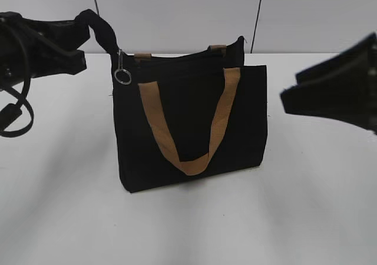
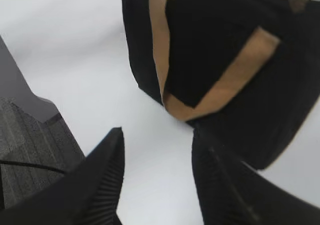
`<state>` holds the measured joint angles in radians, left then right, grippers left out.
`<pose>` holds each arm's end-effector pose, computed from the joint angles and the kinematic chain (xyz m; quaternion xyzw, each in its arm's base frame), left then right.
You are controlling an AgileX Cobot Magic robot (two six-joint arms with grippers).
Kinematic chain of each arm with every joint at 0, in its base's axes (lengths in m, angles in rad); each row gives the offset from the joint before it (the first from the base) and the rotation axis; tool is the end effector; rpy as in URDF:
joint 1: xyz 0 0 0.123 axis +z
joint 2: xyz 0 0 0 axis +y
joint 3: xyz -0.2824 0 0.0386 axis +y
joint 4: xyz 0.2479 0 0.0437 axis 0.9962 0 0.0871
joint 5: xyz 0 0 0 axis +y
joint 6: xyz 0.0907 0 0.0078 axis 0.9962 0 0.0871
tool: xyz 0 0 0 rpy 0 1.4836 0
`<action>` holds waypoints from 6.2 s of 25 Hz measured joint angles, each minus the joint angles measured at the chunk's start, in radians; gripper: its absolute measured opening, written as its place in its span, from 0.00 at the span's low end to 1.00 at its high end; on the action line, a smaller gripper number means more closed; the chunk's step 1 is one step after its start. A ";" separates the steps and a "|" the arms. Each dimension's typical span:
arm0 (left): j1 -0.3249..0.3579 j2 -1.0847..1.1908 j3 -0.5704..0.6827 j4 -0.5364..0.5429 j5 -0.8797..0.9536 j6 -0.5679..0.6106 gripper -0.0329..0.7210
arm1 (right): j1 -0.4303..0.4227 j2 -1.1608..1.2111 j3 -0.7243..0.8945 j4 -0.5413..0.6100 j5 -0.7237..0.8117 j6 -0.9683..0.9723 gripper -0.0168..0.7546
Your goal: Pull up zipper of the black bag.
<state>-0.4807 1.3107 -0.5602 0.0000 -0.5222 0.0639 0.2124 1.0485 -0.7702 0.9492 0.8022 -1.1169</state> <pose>0.2358 -0.1229 0.2558 0.2031 0.7274 -0.1356 0.6413 0.1821 0.0938 0.3115 -0.3598 0.8013 0.2539 0.4050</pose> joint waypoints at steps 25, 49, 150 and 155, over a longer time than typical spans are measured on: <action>0.000 0.000 -0.021 -0.011 -0.010 -0.094 0.06 | 0.316 0.766 -0.584 0.052 -0.124 -0.111 0.45; 0.000 0.000 -0.021 -0.008 -0.039 -0.096 0.06 | 0.317 0.795 -0.587 0.168 -0.164 -0.111 0.05; 0.133 -0.264 -0.092 -0.125 1.108 -0.097 0.57 | -0.101 0.370 -0.355 -0.281 0.137 0.469 0.60; 0.133 -0.414 -0.097 -0.098 1.248 -0.097 0.57 | -0.101 0.174 -0.216 -0.360 0.134 0.492 0.60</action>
<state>-0.3472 0.8970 -0.6577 -0.0979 0.7255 -0.0335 0.1116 1.2225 -0.9865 0.5888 0.9366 -0.6247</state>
